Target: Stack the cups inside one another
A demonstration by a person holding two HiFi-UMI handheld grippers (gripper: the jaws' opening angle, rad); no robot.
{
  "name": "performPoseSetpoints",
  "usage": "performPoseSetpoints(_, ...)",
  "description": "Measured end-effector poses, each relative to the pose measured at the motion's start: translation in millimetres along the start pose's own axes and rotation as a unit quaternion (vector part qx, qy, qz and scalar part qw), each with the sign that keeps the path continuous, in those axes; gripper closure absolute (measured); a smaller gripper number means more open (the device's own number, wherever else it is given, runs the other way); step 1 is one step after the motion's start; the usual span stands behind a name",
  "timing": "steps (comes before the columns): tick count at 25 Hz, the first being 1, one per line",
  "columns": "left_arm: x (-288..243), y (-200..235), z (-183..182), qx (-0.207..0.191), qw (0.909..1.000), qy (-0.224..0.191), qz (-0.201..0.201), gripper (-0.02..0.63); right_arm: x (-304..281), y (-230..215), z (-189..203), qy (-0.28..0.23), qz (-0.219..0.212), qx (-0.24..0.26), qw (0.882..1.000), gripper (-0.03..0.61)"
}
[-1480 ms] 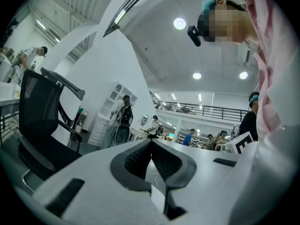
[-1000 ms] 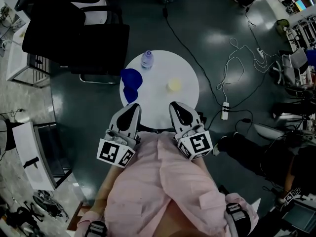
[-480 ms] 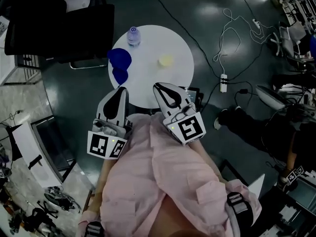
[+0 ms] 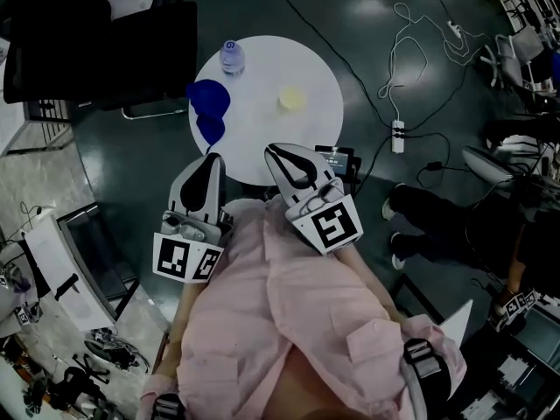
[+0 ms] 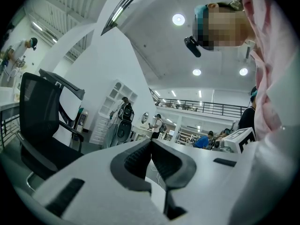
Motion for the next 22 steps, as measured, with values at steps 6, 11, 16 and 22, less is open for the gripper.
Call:
performPoseSetpoints(6,1.7,0.1,0.8,0.011,0.9999,-0.004,-0.012,0.595,-1.5,0.4,2.3,0.01,-0.01,0.004,1.0,0.543)
performPoseSetpoints(11,-2.7,0.9,2.2,0.006,0.9999,0.0,-0.009,0.595,-3.1,-2.6,5.4,0.012,-0.008,0.002,1.0,0.543)
performPoseSetpoints(16,-8.6,1.7,3.4,0.002,1.0,0.008,-0.002,0.595,-3.5,-7.1,7.3,0.01,0.0,-0.005,1.0,0.544)
performPoseSetpoints(22,-11.5,1.9,4.2,0.0,0.9999,0.013,0.0,0.595,-3.2,-9.2,8.4,0.008,0.002,-0.013,1.0,0.543)
Point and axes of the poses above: the fingertips, and each gripper's own axes: x backward along the fingers, y to its left, z out of its underside, the point moved 7 cm from there along x, backward along the fingers, and after that the axes turned 1 degree about x, right-handed, at the moved point
